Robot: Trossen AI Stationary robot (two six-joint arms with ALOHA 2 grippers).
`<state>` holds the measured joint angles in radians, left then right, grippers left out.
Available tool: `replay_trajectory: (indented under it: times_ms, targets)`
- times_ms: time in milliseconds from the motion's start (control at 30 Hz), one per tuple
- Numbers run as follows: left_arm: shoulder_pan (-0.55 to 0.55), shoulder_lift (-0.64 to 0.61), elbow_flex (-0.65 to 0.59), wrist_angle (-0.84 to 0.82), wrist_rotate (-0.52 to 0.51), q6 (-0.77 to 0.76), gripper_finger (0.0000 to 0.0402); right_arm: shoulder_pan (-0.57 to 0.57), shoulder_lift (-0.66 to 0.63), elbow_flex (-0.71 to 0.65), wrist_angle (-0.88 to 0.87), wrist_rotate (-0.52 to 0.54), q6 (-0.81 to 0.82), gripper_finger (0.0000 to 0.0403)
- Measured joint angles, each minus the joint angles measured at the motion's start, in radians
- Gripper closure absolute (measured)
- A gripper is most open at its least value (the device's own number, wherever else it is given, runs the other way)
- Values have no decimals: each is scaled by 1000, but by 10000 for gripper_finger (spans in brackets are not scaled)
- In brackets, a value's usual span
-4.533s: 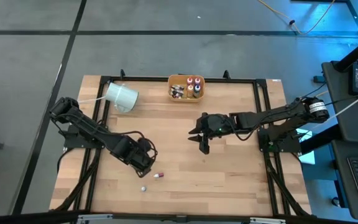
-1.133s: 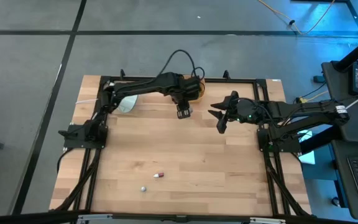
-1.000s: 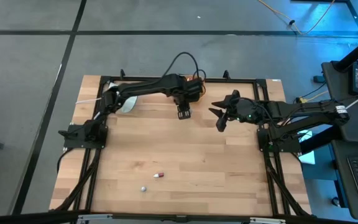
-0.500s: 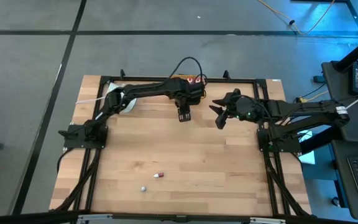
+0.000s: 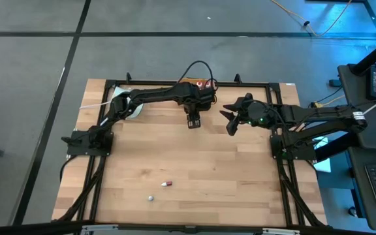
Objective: Pick & Place food coloring
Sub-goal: Move the violet food coloring bottle to the top center of the table, then put the pink food coloring bottle into the yellow bin
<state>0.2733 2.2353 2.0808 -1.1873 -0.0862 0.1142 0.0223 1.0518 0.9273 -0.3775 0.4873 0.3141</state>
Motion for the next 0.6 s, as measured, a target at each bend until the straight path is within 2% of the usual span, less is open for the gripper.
replay_trajectory:
  times_ms: [367, 600]
  targets:
    - [-2, -4, 0, -4, 1, -22, 230, 0, 0, 0, -14, -7, 0, 269]
    - [-2, -122, 0, -49, 3, -69, 232, 0, 0, 0, -19, -44, 0, 269]
